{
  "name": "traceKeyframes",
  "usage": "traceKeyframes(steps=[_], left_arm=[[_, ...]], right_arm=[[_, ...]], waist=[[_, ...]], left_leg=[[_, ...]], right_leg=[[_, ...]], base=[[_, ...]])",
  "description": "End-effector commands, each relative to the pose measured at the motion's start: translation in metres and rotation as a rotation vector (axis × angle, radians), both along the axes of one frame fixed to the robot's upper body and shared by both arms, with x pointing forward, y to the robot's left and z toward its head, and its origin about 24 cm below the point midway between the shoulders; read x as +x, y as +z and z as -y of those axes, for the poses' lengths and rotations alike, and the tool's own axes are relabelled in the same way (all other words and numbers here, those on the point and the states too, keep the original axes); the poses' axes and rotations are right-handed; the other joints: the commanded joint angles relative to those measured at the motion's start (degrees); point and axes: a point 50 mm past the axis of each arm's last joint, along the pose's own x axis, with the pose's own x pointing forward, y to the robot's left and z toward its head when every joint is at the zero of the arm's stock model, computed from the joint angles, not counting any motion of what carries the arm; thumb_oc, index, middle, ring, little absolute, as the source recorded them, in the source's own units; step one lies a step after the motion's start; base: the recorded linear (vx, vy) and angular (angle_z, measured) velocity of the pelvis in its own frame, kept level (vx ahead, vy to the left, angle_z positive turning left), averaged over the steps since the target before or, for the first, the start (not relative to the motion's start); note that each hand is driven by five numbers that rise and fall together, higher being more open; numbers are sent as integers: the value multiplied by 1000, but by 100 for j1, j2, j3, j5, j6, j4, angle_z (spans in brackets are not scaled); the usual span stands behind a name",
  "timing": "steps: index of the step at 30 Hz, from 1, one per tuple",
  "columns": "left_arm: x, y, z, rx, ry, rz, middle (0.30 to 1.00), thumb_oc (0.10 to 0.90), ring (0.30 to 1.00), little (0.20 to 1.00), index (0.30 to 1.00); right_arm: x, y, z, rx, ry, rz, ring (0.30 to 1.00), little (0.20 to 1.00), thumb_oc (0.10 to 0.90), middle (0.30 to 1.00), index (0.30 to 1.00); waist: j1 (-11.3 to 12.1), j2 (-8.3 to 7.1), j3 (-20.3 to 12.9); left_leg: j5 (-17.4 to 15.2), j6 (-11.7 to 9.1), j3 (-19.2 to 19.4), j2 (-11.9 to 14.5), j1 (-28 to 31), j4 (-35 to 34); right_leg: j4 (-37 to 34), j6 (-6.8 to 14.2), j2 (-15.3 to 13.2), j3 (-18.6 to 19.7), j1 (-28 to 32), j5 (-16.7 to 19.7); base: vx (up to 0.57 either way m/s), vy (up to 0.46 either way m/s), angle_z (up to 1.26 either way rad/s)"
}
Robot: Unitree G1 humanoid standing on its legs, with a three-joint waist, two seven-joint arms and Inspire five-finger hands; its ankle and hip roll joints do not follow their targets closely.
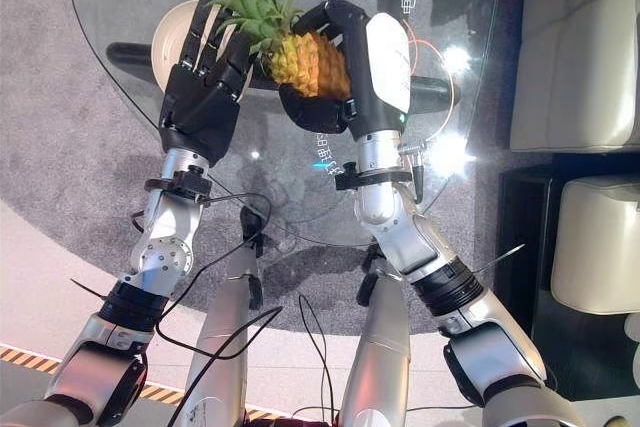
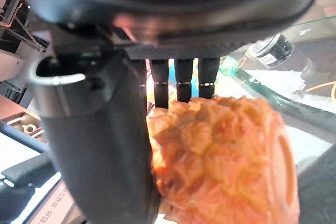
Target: Pick up the fruit to the plate
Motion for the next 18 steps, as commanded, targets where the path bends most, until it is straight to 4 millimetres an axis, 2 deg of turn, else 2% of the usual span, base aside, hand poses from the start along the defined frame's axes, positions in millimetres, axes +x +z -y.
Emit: traceKeyframes(steps=[1,18], left_arm=[[-30,78,12,25,-75,424,900,800,900,900,900],[-26,73,19,114,-117,388,900,800,900,900,900]], right_arm=[[-25,55,-2,81,54,292,300,200,100,300,300],[-33,62,-15,-7,132,317,300,200,100,300,300]], waist=[[-67,198,-147],[-51,210,-147]], left_leg=[[-399,-55,-90,201,79,422],[-384,-66,-98,205,50,410]], right_leg=[[-1031,391,-303,-134,453,810],[-1040,397,-293,-147,441,806]], base=[[0,0,0],[0,0,0]])
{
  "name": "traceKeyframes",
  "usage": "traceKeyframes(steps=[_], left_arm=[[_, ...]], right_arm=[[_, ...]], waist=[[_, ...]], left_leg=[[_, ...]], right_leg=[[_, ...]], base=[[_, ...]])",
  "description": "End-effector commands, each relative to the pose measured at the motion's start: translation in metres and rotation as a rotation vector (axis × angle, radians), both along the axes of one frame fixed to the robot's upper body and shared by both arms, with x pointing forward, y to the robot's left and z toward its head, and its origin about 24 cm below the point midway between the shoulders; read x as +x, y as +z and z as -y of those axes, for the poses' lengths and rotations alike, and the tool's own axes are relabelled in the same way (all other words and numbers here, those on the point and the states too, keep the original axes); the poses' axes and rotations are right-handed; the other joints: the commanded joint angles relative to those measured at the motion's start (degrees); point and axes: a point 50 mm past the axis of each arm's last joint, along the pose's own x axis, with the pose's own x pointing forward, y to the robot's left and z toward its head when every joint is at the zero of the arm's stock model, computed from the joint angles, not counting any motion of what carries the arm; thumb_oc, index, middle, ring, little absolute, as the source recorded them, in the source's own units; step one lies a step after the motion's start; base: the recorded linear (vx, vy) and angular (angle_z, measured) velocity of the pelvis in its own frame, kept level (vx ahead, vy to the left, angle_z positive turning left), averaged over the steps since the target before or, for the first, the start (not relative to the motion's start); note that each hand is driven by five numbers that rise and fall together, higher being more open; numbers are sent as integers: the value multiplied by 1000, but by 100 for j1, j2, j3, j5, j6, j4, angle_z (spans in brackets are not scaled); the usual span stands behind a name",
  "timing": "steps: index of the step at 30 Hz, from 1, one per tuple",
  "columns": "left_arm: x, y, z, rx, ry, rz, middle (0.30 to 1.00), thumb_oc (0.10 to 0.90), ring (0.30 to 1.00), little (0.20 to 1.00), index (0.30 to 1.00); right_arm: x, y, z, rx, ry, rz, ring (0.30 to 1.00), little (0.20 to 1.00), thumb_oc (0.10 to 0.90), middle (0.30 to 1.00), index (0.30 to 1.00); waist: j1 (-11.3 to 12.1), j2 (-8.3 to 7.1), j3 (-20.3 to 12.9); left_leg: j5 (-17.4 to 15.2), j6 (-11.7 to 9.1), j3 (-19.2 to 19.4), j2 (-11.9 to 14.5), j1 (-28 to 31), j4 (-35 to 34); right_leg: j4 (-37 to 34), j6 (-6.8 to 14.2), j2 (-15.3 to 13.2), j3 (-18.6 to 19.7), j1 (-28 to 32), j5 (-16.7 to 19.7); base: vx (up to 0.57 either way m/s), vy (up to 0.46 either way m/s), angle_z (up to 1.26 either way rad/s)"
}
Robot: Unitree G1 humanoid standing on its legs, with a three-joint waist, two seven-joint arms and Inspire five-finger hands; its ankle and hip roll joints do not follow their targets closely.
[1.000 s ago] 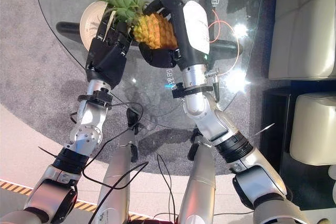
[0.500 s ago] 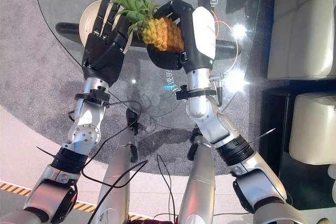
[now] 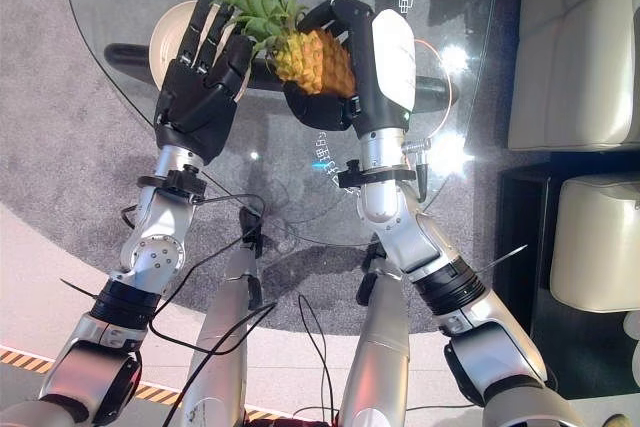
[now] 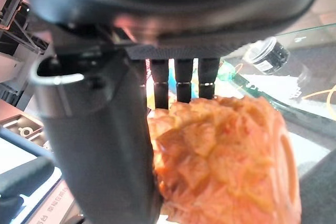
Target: Pick up the fruit to the plate
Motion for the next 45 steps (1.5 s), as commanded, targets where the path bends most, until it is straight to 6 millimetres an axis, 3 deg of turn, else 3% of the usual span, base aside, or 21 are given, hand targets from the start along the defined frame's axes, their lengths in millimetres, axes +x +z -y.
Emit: traceKeyframes(steps=[1,23,34,45], left_arm=[[-27,72,23,32,-114,364,900,800,900,900,900],[-24,66,25,8,-48,257,900,800,900,900,900],[-22,60,22,-12,68,160,900,800,900,900,900],[-22,59,27,-4,54,124,900,800,900,900,900]], right_arm=[[-34,60,-18,-9,142,322,300,200,100,300,300],[-44,63,-40,-79,249,316,300,200,100,300,300],[-49,65,-47,-88,280,326,300,200,100,300,300],[-56,69,-55,-94,326,354,300,200,100,300,300]], waist=[[-21,211,-147],[44,210,-147],[81,198,-147],[96,191,-147]], left_leg=[[-384,-68,-98,205,39,410],[-353,-72,-138,189,-19,396],[-322,-64,-161,161,-41,370],[-289,-71,-160,163,-53,350]], right_leg=[[-1033,397,-293,-141,427,806],[-1053,387,-290,-183,412,803],[-1098,381,-269,-210,435,812],[-1147,385,-252,-227,460,835]], base=[[0,0,0],[0,0,0],[0,0,0],[0,0,0]])
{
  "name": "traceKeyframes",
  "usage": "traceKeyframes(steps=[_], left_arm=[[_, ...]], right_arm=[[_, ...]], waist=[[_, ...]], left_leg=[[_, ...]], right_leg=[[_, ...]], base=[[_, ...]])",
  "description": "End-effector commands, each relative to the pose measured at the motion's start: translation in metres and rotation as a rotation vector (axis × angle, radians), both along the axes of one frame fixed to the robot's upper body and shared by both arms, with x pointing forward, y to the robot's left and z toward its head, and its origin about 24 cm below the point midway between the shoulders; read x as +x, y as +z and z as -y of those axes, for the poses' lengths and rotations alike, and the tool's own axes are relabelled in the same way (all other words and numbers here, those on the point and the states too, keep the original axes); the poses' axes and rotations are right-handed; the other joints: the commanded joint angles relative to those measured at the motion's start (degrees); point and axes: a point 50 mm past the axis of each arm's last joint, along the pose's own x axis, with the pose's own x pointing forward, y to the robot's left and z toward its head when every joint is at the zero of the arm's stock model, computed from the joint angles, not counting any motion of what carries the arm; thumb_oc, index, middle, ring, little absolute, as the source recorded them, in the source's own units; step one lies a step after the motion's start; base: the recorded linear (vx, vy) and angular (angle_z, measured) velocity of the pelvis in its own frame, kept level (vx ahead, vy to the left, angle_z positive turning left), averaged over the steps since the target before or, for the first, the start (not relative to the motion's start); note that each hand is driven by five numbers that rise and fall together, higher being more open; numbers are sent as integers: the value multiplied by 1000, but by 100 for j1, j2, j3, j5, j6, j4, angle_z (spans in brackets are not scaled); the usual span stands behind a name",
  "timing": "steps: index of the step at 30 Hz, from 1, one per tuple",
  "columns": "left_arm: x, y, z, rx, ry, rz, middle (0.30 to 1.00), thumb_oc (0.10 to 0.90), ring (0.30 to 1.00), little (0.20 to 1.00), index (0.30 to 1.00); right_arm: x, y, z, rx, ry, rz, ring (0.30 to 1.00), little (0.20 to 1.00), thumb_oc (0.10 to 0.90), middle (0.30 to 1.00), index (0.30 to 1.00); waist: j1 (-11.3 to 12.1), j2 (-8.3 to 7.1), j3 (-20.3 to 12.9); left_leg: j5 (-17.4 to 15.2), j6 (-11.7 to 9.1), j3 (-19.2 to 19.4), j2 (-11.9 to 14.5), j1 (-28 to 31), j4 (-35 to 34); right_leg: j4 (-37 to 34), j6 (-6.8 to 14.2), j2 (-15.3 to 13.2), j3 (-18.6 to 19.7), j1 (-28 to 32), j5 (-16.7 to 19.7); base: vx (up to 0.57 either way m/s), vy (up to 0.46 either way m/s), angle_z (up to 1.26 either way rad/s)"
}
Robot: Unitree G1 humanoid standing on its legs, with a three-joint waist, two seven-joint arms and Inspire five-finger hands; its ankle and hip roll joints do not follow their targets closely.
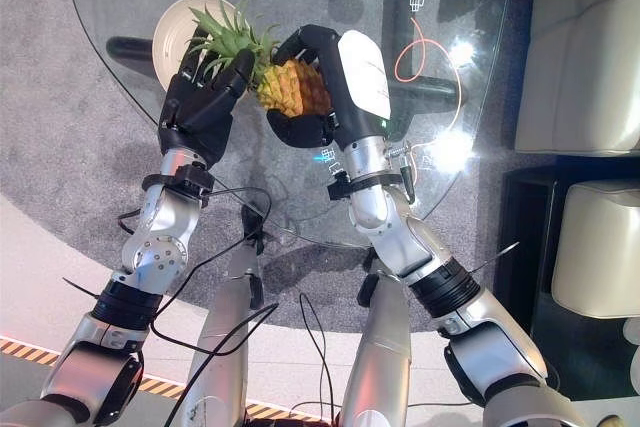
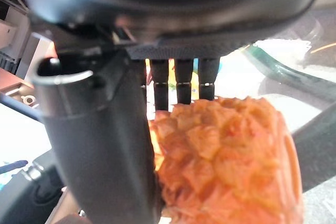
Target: Pick up the fruit to the plate
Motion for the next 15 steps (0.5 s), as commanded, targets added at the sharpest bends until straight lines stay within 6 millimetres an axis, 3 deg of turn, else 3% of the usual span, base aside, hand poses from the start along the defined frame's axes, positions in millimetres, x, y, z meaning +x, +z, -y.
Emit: traceKeyframes(steps=[1,15], left_arm=[[-25,64,26,-14,-97,286,900,800,900,900,900],[-26,64,29,-45,-144,272,900,800,900,900,900]], right_arm=[[-57,79,-39,24,285,416,300,200,100,300,300],[-74,86,-47,17,373,507,300,200,100,300,300]], waist=[[-1,191,-147],[8,206,-147]], left_leg=[[-316,-93,-149,175,-44,503],[-303,-100,-142,182,-45,504]], right_leg=[[-1001,359,-251,-160,451,818],[-1018,364,-242,-147,471,824]], base=[[0,0,0],[0,0,0]])
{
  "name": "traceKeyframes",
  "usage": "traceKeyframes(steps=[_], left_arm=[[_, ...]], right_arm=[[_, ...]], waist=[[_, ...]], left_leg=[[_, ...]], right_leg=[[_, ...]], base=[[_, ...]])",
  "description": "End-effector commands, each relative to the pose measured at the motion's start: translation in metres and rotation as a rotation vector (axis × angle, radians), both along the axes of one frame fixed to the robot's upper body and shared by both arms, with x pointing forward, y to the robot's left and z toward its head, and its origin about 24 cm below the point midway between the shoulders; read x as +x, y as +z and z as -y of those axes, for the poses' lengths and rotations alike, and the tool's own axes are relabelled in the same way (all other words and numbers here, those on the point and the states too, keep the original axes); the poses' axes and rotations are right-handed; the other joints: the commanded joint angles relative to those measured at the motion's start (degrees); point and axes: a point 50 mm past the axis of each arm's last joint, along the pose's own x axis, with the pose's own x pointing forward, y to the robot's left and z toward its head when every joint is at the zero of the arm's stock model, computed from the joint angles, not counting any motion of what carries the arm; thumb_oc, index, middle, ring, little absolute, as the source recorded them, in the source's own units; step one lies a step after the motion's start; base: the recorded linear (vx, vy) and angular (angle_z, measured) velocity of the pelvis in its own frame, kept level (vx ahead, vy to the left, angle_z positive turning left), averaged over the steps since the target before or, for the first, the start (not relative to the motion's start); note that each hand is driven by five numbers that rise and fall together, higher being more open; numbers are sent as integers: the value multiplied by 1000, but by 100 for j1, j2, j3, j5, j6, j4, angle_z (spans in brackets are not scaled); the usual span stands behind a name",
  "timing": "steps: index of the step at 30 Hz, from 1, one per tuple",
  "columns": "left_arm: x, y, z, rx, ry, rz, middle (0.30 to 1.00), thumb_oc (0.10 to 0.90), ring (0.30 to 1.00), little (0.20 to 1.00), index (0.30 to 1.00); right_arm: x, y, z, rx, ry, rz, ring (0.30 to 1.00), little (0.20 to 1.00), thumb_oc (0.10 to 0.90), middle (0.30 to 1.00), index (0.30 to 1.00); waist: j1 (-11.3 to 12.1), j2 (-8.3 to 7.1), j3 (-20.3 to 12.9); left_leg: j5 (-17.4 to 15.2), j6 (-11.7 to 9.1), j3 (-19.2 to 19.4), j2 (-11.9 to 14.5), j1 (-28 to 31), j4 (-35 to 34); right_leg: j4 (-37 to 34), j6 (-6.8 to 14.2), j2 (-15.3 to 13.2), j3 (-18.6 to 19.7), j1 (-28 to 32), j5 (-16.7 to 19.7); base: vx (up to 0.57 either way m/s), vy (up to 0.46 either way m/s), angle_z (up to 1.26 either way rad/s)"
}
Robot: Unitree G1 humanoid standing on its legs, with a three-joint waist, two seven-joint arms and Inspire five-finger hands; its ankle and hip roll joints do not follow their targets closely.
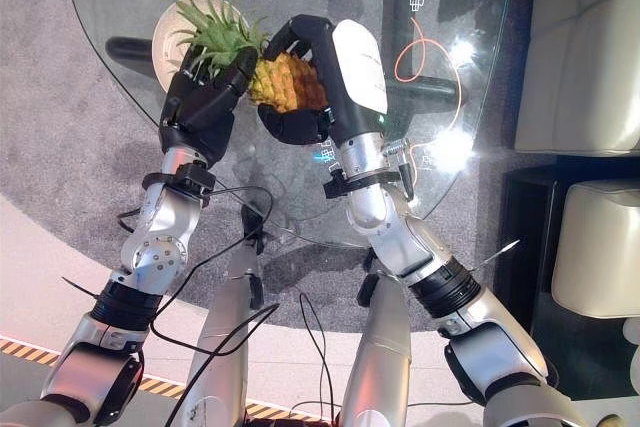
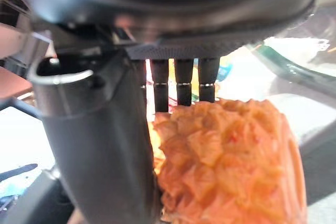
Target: Pick up the fruit to the plate
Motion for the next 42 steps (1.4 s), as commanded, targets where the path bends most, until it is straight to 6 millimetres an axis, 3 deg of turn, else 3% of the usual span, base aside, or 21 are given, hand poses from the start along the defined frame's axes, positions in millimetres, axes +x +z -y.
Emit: traceKeyframes(steps=[1,16,18,20,21,30,42], left_arm=[[-23,60,26,-44,-133,274,900,800,900,900,900],[-27,67,28,-145,-226,349,900,800,900,900,900],[-30,71,27,-151,-245,410,688,553,688,653,688],[-35,76,25,-128,-241,512,521,358,521,458,521],[-37,78,24,-142,-257,539,300,100,300,200,300],[-35,87,16,-143,-206,658,300,100,300,200,300],[-35,89,13,-157,-177,680,300,100,300,200,300]], right_arm=[[-65,77,-40,9,328,465,300,200,100,300,300],[-75,79,-47,-28,396,509,300,200,100,300,300],[-75,79,-47,-29,397,509,300,200,100,300,300],[-75,78,-46,-27,399,508,300,200,100,300,300],[-75,77,-45,-29,404,508,300,200,100,300,300],[-75,78,-48,-28,420,504,300,200,100,300,300],[-75,80,-46,-21,411,501,300,200,100,300,300]], waist=[[6,208,-147],[-10,195,-147],[-9,192,-147],[-13,181,-147],[-17,177,-147],[-66,125,-147],[-79,120,-147]], left_leg=[[-302,-100,-139,182,-49,506],[-309,-111,-125,197,-48,529],[-315,-112,-125,197,-38,532],[-325,-117,-131,203,-28,542],[-323,-127,-138,202,-39,541],[-354,-139,-146,219,-45,553],[-376,-147,-172,199,-63,578]], right_leg=[[-1011,364,-243,-145,464,823],[-1007,365,-241,-136,469,818],[-1003,364,-249,-139,480,814],[-991,363,-253,-138,484,810],[-1000,355,-249,-134,474,821],[-952,344,-206,-53,426,781],[-923,348,-197,-27,396,768]], base=[[0,0,0],[0,0,0],[0,0,0],[0,0,0],[0,0,0],[0,0,0],[0,0,0]])
